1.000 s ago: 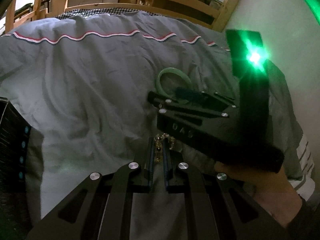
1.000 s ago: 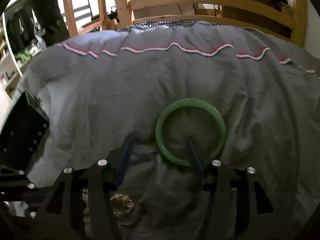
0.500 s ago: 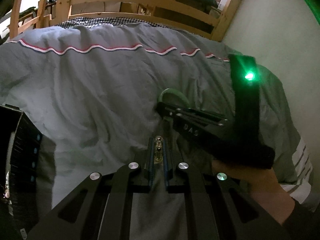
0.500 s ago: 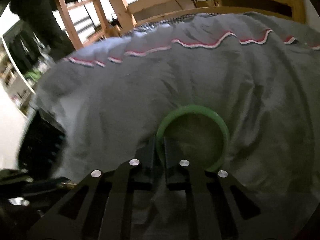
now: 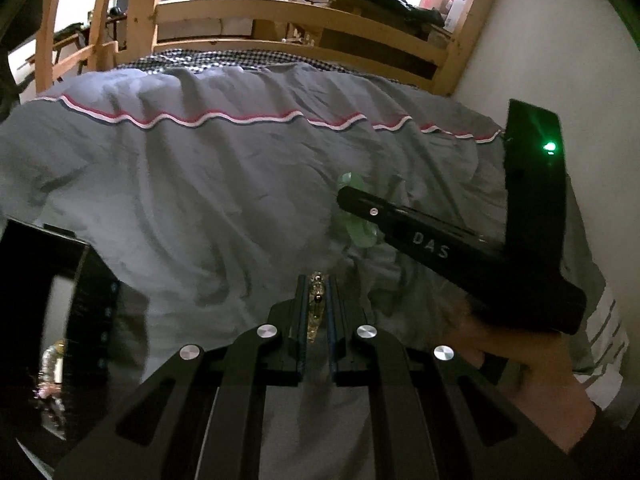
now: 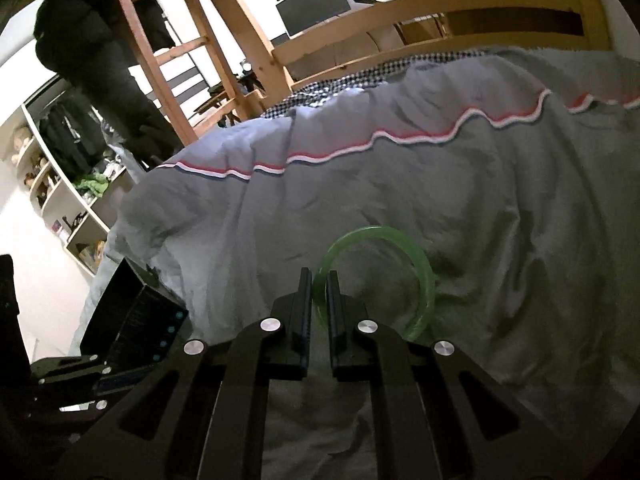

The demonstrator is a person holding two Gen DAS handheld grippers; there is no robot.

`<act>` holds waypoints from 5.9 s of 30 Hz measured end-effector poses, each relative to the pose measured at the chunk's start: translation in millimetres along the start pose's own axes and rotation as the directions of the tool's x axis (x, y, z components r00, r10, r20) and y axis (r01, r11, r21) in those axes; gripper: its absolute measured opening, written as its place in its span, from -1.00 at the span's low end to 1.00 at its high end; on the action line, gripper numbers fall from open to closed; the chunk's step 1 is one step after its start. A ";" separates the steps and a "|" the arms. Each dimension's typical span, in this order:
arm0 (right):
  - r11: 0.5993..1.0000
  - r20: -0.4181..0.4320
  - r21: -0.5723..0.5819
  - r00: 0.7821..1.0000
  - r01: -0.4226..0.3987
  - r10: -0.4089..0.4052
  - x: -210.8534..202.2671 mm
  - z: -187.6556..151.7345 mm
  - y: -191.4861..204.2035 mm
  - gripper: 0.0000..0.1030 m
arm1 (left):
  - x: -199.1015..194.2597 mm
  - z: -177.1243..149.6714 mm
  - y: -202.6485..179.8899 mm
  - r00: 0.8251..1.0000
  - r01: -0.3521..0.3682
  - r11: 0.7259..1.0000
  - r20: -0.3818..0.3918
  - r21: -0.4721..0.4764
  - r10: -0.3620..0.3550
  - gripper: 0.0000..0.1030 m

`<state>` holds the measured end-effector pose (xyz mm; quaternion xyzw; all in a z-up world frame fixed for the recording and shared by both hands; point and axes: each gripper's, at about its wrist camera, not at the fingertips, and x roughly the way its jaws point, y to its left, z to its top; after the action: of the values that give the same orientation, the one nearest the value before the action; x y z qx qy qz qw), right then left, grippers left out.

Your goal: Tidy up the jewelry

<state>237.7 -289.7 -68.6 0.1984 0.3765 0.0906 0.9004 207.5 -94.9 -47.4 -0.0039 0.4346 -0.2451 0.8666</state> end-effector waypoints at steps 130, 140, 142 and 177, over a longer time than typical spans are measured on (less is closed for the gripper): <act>0.958 -0.093 -0.257 0.990 -0.124 0.103 -97.5 -37.2 216.7 0.93 | -291.6 -13.3 70.4 0.824 -0.546 0.812 0.047 -0.208 0.565 0.89; 0.951 -0.125 -0.291 0.990 -0.103 0.069 -122.2 -81.3 212.1 0.93 | -300.2 -99.9 59.0 0.778 -0.623 0.774 0.015 -0.110 0.628 0.89; 0.952 -0.130 -0.289 0.990 -0.098 0.063 -122.4 -91.5 209.4 0.93 | -303.0 -113.2 60.0 0.779 -0.618 0.775 0.026 -0.132 0.626 0.89; 0.971 -0.104 -0.224 0.993 -0.080 0.058 -129.8 -99.2 178.6 0.93 | -236.6 -110.8 52.4 0.767 -0.640 0.768 -0.083 -0.034 0.636 0.89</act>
<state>73.5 -140.0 27.5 0.1025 0.3996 0.1737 0.8942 27.1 75.4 49.8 0.1258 0.4459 0.0769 0.8828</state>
